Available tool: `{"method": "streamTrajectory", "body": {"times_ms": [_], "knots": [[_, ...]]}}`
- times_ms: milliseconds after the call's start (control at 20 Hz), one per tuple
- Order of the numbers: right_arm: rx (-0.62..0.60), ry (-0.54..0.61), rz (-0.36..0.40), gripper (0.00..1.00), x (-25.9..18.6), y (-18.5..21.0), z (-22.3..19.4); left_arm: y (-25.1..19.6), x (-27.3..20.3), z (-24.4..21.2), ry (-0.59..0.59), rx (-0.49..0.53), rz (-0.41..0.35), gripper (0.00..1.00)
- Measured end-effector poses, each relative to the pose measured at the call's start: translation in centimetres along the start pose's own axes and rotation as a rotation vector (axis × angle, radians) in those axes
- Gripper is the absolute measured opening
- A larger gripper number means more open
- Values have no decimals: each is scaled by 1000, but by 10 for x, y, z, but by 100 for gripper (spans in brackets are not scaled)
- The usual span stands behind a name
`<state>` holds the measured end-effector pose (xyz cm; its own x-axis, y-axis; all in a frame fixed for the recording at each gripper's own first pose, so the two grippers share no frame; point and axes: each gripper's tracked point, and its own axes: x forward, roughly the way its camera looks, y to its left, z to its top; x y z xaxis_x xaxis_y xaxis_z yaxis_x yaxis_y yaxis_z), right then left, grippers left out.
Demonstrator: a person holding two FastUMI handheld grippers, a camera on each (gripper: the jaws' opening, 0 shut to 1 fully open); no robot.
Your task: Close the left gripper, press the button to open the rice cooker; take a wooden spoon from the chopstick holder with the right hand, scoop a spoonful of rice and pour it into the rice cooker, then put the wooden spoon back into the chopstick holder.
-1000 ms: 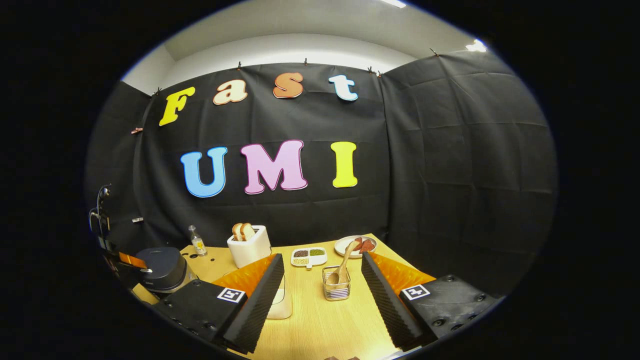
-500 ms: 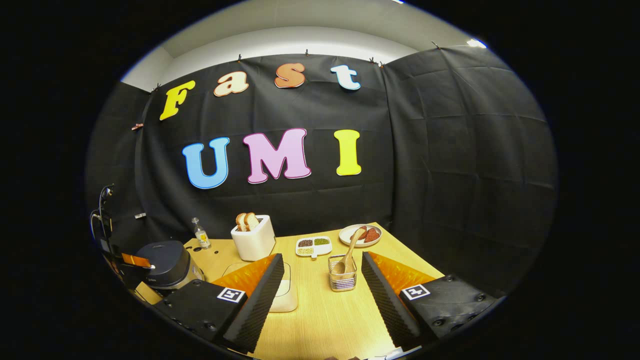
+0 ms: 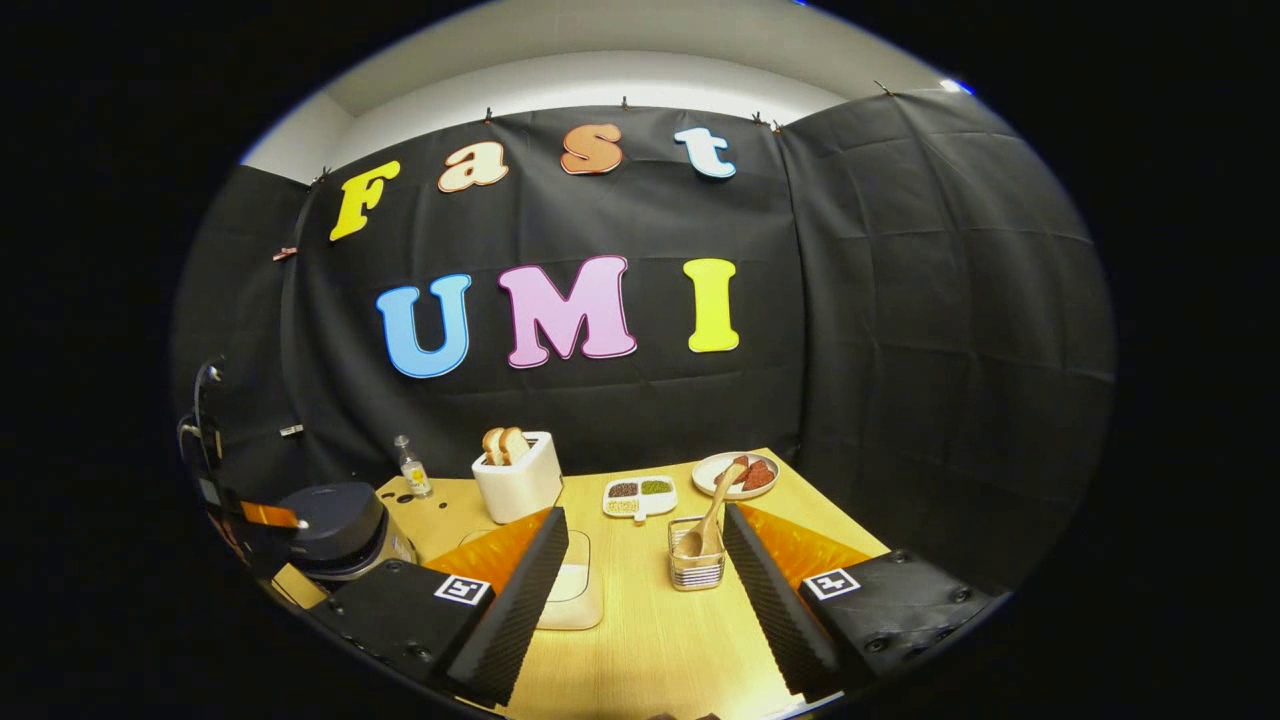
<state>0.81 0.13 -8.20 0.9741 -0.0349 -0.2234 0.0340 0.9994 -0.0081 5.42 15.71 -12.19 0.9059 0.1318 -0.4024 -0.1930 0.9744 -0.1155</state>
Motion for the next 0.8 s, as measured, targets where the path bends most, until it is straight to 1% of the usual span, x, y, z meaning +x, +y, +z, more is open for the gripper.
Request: {"method": "streamTrajectory", "body": {"times_ms": [50, 100, 200, 300, 450, 550, 650, 700, 750, 800], "knots": [[-4, 4, -1, 100, 6, -3, -1, -1, -9, 24, -72, -2, 23, 4], [-6, 7, 0, 98, 13, -6, 1, -3, -17, 47, -145, -3, 49, 6], [-7, 4, -6, 98, 28, -16, 5, -8, -31, 80, -234, -14, 82, 6], [5, 9, -13, 98, 46, -25, 7, -20, -35, 88, -244, -27, 85, 6], [35, 23, -23, 98, 75, -38, 7, -44, -33, 80, -235, -50, 54, 7], [62, 52, -35, 97, 93, -47, 0, -54, -33, 74, -227, -76, 50, 7], [79, 76, -53, 98, 112, -57, -6, -63, -31, 69, -215, -83, 54, 11], [87, 86, -62, 98, 122, -63, -10, -67, -31, 62, -206, -81, 54, 16], [94, 99, -73, 98, 132, -69, -16, -70, -32, 60, -196, -77, 57, 18], [104, 117, -81, 98, 141, -75, -21, -74, -31, 57, -189, -70, 60, 24]]}}
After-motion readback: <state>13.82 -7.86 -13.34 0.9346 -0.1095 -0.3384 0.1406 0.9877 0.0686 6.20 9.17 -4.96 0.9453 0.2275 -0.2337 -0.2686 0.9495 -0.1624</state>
